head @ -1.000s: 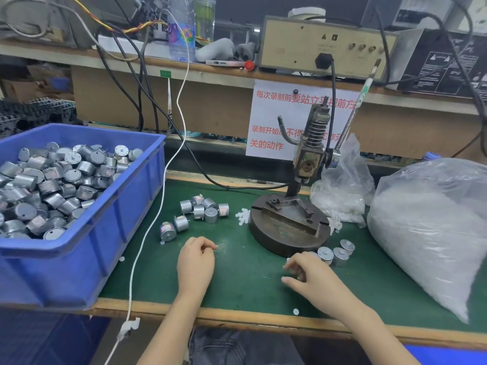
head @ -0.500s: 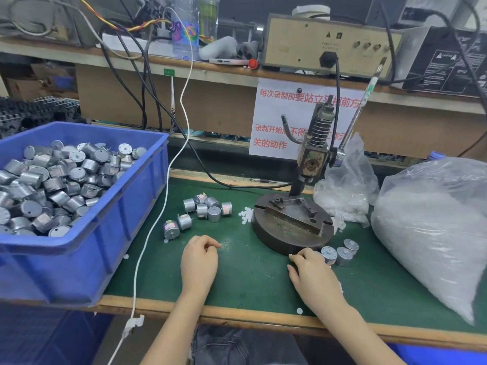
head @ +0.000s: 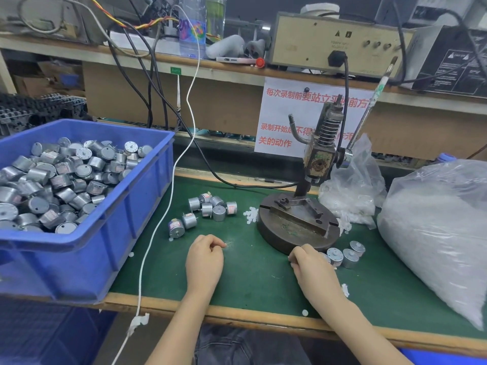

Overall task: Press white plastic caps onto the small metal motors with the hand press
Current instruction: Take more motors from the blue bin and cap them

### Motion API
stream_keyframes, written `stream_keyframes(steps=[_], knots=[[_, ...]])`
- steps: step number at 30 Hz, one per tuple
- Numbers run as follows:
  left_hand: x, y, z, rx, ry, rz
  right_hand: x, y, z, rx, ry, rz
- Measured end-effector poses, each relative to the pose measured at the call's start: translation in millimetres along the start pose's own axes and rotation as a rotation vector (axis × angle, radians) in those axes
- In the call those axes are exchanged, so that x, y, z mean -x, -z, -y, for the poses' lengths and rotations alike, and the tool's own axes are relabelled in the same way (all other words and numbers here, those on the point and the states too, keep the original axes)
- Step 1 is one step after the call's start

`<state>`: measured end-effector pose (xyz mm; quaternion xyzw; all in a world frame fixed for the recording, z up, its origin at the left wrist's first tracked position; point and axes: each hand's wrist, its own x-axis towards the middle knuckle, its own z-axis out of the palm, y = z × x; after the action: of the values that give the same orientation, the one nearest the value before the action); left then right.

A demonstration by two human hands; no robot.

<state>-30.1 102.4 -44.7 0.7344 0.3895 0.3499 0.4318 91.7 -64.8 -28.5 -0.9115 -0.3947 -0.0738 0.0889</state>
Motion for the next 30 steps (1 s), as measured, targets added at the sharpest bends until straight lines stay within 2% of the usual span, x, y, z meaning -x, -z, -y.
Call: stream_keyframes(steps=[5,11,17,23,26,30], knots=[[0,0,-1,0.001,0.001,0.002,-7,-2,10,-0.100,0.079,0.002],[0,-1,-1,0.012,0.005,0.000,-27,-2,49,-0.347,0.184,-0.078],[0,1,-3,0.025,-0.001,-0.039,-50,-14,88,-0.356,0.339,-0.028],[-3,0,-4,-0.002,-0.007,-0.078,-44,-23,88,-0.290,0.410,0.028],[-3,-1,-4,-0.020,-0.018,-0.060,-48,-16,86,-0.413,0.373,0.063],[-4,-2,-2,-0.020,-0.024,-0.062,-70,-6,89,-0.627,0.143,-0.011]])
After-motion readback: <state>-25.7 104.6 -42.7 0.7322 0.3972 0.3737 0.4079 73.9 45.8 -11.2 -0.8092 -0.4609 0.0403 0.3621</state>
